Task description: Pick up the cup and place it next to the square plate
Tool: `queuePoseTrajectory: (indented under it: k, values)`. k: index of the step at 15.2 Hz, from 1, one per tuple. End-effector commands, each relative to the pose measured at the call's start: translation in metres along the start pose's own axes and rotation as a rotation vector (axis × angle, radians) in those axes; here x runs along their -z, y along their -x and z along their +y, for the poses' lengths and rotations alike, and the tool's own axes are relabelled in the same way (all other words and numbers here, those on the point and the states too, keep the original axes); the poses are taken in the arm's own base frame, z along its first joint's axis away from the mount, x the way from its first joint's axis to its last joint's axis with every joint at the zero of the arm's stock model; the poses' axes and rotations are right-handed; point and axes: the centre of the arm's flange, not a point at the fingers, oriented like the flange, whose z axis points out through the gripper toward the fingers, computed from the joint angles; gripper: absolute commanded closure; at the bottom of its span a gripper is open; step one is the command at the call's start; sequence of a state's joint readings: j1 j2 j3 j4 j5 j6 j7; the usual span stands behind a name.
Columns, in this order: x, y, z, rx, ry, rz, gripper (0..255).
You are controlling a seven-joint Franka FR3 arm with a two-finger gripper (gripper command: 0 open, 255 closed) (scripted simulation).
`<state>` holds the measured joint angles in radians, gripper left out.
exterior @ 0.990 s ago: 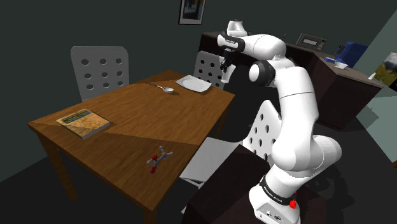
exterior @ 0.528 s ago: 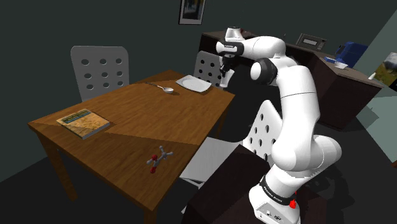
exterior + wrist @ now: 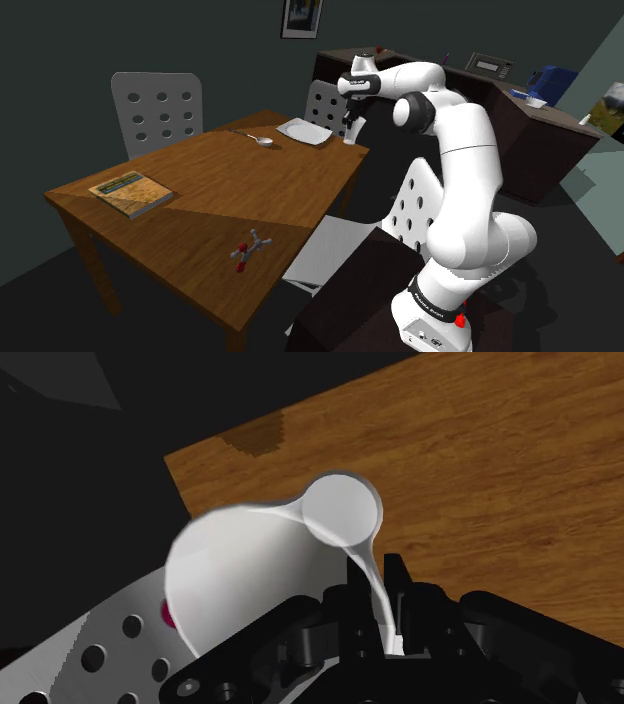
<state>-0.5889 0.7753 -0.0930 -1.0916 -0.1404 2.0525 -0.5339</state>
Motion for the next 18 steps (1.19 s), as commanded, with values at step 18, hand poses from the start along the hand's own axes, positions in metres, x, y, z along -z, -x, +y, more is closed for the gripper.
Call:
queuePoseTrajectory:
  k: [18]
  values:
    - [-0.070,0.004,-0.019,0.000,0.001,0.001,255]
